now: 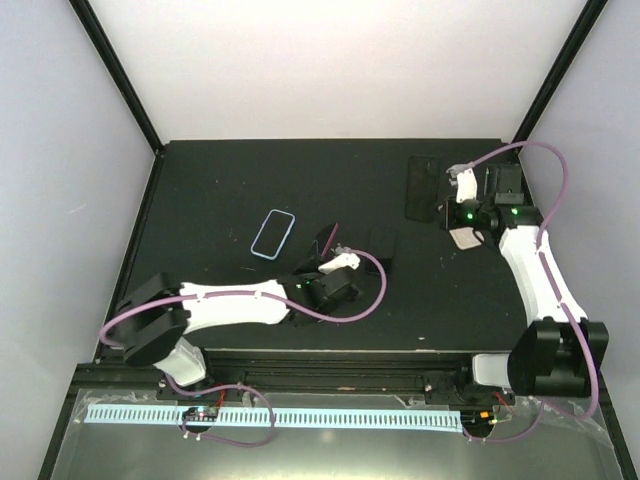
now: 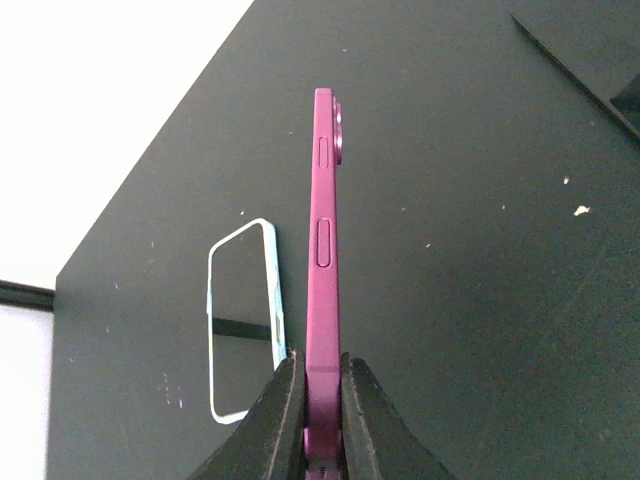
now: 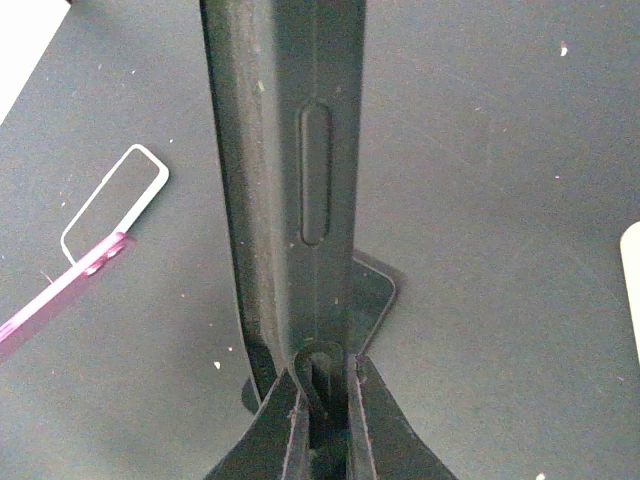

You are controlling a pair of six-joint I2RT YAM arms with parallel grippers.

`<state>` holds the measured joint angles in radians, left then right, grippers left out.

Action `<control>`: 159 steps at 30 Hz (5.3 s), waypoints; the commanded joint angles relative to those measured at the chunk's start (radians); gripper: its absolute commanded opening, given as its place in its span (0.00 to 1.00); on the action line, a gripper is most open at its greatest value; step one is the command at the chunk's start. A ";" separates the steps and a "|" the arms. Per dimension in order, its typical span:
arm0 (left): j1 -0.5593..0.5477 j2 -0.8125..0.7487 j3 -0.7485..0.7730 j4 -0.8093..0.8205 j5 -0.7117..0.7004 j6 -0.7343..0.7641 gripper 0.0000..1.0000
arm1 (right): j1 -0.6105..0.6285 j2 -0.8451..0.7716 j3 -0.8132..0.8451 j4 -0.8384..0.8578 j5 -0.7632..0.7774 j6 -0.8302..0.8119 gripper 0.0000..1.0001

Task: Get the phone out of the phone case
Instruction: Place the phone at the center of the board, then place the phone case at the center of the board, then pick up the phone at the center of the board.

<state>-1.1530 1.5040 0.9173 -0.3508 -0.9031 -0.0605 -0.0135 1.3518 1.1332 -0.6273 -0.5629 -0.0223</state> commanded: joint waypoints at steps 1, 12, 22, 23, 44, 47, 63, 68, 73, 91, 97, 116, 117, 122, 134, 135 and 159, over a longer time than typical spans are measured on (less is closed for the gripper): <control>0.003 0.129 0.112 0.104 -0.092 0.190 0.01 | -0.016 -0.118 -0.116 0.002 0.004 -0.056 0.01; 0.002 0.470 0.279 0.298 -0.159 0.476 0.02 | -0.032 -0.165 -0.221 0.118 -0.005 -0.034 0.01; -0.001 0.628 0.377 0.141 -0.145 0.357 0.11 | -0.034 -0.114 -0.209 0.104 -0.022 -0.044 0.01; -0.002 0.629 0.375 0.129 -0.137 0.337 0.14 | -0.033 -0.112 -0.210 0.106 -0.025 -0.043 0.01; -0.011 0.239 0.191 -0.020 0.215 -0.129 0.75 | -0.038 0.052 -0.008 -0.091 0.209 -0.248 0.01; -0.011 0.107 0.085 0.009 0.320 -0.172 0.76 | -0.042 0.125 0.094 -0.215 0.298 -0.349 0.01; -0.008 -0.184 -0.170 0.078 0.546 -0.313 0.88 | -0.067 0.559 0.339 -0.522 0.328 -0.456 0.01; -0.007 -0.191 -0.167 0.043 0.534 -0.325 0.88 | -0.076 0.629 0.399 -0.505 0.340 -0.420 0.01; 0.002 -0.217 -0.169 -0.005 0.502 -0.330 0.88 | -0.077 0.684 0.431 -0.474 0.369 -0.397 0.14; 0.521 -0.280 -0.046 -0.060 0.576 -0.352 0.99 | -0.047 0.094 0.336 -0.401 0.105 -0.272 1.00; 0.676 -0.029 0.148 -0.130 0.689 -0.326 0.99 | -0.026 -0.238 0.044 0.060 0.016 -0.096 1.00; 0.820 0.443 0.481 -0.240 0.734 -0.263 0.99 | -0.027 -0.449 -0.300 0.030 -0.214 -0.187 1.00; 0.821 0.451 0.483 -0.240 0.718 -0.259 0.99 | -0.027 -0.478 -0.312 0.049 -0.172 -0.195 1.00; 0.837 0.507 0.506 -0.260 0.734 -0.200 0.99 | -0.027 -0.555 -0.385 0.139 -0.165 -0.172 1.00; 0.842 0.569 0.508 -0.291 1.101 -0.120 0.99 | -0.027 -0.527 -0.364 0.118 -0.150 -0.202 1.00; 0.834 0.545 0.469 -0.263 1.115 -0.129 0.99 | -0.027 -0.531 -0.366 0.120 -0.147 -0.202 1.00; 0.644 0.496 0.363 -0.391 0.756 -0.266 0.98 | -0.027 -0.529 -0.363 0.115 -0.135 -0.202 1.00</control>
<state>-0.5121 1.9564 1.3014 -0.6827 -0.2020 -0.3229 -0.0406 0.8288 0.7467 -0.5224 -0.7063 -0.2119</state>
